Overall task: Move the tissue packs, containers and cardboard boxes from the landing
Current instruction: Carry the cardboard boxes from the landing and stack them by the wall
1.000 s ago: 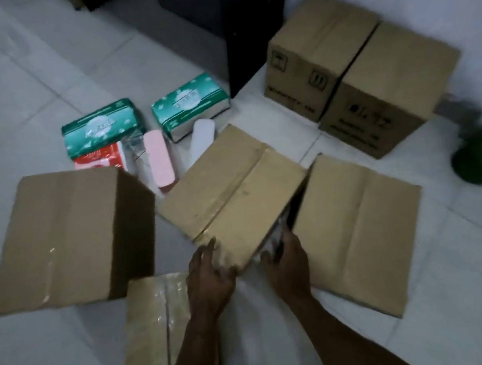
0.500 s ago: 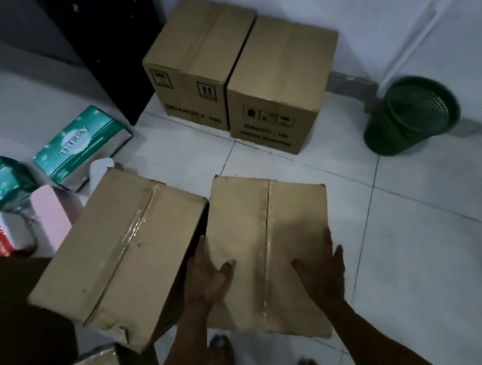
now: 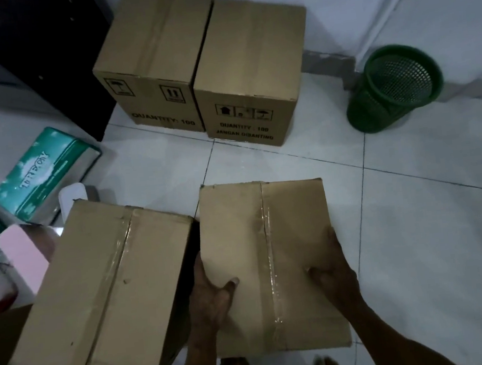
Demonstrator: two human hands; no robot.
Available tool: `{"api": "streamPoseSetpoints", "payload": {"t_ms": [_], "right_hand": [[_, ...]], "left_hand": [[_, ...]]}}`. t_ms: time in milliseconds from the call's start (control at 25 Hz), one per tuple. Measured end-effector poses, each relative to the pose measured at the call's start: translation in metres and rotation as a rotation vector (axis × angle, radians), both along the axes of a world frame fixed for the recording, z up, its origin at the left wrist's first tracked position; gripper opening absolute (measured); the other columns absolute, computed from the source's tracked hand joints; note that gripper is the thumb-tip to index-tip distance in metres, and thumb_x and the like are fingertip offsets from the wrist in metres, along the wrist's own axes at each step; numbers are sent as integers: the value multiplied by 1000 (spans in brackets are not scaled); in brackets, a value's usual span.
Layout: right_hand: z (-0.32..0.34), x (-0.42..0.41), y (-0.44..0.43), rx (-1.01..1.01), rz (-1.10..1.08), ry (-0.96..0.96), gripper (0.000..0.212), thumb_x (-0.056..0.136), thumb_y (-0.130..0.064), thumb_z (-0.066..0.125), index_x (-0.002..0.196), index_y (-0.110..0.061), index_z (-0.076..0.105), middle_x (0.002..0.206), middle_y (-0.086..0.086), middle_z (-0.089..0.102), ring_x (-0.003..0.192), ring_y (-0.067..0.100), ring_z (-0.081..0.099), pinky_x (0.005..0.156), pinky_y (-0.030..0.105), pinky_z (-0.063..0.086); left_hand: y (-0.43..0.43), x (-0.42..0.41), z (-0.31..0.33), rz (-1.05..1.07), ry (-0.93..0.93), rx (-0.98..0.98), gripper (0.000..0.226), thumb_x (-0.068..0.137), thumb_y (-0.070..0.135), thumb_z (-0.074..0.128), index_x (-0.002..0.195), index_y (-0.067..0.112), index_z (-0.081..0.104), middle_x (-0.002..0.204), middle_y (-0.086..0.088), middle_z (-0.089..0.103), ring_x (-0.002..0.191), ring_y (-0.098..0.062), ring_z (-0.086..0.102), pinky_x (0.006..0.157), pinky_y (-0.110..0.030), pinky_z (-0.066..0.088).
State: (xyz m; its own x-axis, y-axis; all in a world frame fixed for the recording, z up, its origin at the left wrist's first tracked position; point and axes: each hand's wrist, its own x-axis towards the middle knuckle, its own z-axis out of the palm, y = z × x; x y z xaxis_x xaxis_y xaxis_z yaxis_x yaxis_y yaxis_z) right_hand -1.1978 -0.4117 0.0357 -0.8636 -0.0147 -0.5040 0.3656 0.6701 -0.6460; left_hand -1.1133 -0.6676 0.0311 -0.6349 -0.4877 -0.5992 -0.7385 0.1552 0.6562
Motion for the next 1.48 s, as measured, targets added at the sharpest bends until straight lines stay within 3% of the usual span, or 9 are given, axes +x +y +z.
{"api": "streamPoseSetpoints", "payload": {"t_ms": [80, 240, 400, 560, 720, 920, 1160, 1320, 1480], "right_hand": [[23, -5, 0, 17, -26, 13, 105, 82, -28, 77, 154, -40, 2, 158, -7, 27, 122, 35, 55, 92, 38, 47], [95, -35, -1, 44, -43, 46, 102, 75, -52, 64, 155, -39, 3, 159, 3, 27, 131, 38, 46, 102, 52, 45], [201, -89, -15, 77, -58, 45, 98, 79, -55, 61, 154, -41, 1, 158, 4, 30, 137, 39, 39, 108, 52, 36], [302, -165, -51, 60, -52, 99, 93, 87, -43, 68, 155, -39, 4, 155, 12, 36, 133, 40, 42, 108, 48, 36], [347, -248, -86, -61, -57, 186, 96, 84, -42, 72, 155, -42, 8, 157, 7, 31, 136, 35, 39, 113, 47, 34], [328, -345, -115, -101, -72, 238, 97, 82, -42, 72, 153, -45, 7, 156, 6, 30, 136, 35, 39, 112, 53, 34], [277, -406, -130, -35, -37, 260, 93, 84, -37, 72, 156, -36, 12, 153, 10, 33, 136, 33, 37, 113, 42, 32], [251, -438, -138, -19, -10, 207, 91, 83, -38, 71, 155, -32, 17, 153, 8, 36, 135, 33, 40, 112, 44, 34], [240, -461, -145, 45, -10, 228, 87, 84, -40, 70, 155, -30, 21, 153, 9, 38, 135, 31, 41, 114, 42, 33]], "left_hand": [[-1, -18, 18, -22, -10, -10, 104, 73, 32, 83, 154, 33, 18, 149, 1, 42, 133, -28, 44, 107, -45, 41], [-6, -68, 89, -82, 57, -8, 102, 71, 31, 84, 153, 32, 24, 146, 3, 46, 132, -26, 46, 104, -33, 40], [-37, -131, 195, -207, 61, -25, 99, 73, 39, 79, 152, 38, 19, 150, 1, 43, 133, -32, 45, 106, -39, 38], [-82, -201, 292, -218, 105, -86, 99, 67, 48, 77, 149, 44, 22, 142, 0, 54, 124, -31, 54, 102, -37, 44], [-120, -290, 345, -244, 191, -154, 103, 62, 53, 76, 149, 35, 25, 138, -4, 55, 119, -30, 57, 102, -44, 47], [-149, -390, 331, -293, 275, -182, 98, 73, 38, 77, 151, 34, 18, 140, -8, 49, 118, -31, 53, 103, -44, 44], [-181, -455, 269, -376, 213, -162, 110, 61, 53, 72, 152, 35, 12, 149, -8, 40, 128, -32, 48, 107, -51, 41], [-194, -491, 247, -444, 181, -184, 113, 68, 52, 67, 157, 29, 0, 161, -5, 22, 141, -29, 32, 116, -48, 30], [-204, -516, 230, -397, 252, -134, 111, 70, 52, 71, 157, 29, 6, 161, -2, 24, 143, -25, 31, 118, -47, 27]]}}
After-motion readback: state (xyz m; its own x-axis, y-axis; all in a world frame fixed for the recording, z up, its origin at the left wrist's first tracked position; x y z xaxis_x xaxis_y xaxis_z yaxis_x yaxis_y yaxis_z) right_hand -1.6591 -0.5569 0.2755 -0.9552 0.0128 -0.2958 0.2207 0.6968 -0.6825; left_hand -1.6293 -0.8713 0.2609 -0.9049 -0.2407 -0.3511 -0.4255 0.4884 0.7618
